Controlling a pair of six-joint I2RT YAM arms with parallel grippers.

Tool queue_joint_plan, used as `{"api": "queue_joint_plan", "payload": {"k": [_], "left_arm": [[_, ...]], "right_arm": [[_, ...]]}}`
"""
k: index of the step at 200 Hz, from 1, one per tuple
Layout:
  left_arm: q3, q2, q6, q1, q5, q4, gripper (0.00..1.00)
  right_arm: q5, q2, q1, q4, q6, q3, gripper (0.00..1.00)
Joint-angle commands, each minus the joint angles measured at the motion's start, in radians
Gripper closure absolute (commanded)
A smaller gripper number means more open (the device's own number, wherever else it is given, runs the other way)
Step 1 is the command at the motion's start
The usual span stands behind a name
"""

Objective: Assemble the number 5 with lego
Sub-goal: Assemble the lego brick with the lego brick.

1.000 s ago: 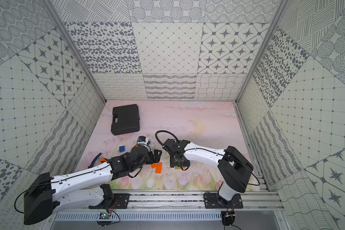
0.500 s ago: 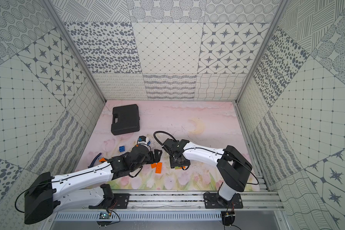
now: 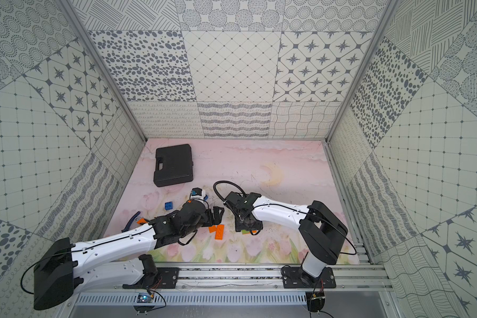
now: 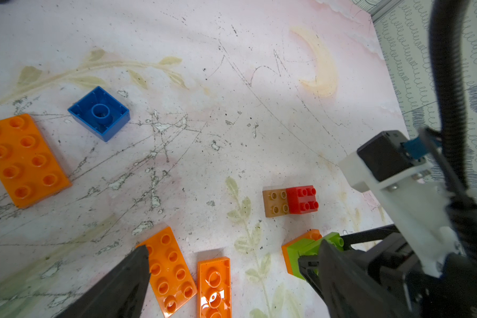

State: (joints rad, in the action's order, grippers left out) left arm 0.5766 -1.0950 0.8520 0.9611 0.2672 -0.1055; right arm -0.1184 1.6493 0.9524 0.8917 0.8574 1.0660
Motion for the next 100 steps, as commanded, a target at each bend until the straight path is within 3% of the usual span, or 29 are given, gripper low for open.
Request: {"api": "queue_joint_plan", "payload": {"k": [1,100], "left_arm": [[0.004,0.005,-0.011,-0.001,-0.006,0.023,0.01],[0.003,0.002,-0.008,-0.001,-0.011,0.026,0.01]], "right_arm": [[-0.053,0.047,-0.005,0.054,0.024,-0.025,0.40],[-0.048,0.009,-0.004,0.053,-0.021,-0.001,0.43]]}}
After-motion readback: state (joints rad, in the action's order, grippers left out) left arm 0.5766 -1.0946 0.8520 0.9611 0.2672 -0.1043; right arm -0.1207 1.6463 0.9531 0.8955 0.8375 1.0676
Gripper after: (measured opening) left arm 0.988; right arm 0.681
